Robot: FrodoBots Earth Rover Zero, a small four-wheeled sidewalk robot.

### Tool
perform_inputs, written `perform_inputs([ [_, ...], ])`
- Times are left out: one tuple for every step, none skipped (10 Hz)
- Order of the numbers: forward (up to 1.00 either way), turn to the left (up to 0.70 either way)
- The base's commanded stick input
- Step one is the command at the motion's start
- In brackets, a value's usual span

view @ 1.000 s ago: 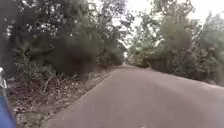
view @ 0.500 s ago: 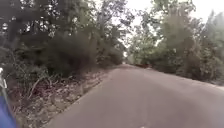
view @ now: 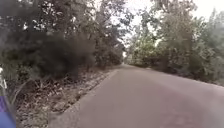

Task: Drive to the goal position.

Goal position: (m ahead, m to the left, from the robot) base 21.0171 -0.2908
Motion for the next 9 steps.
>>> perform_inputs([
  [0.7, -0.03],
  [0.7, -0.03],
  [0.7, -0.01],
  [0.7, -0.01],
  [0.7, -0.01],
  [0.7, -0.01],
  [0.7, -0.01],
  [0.7, -0.01],
  [0.7, -0.01],
])
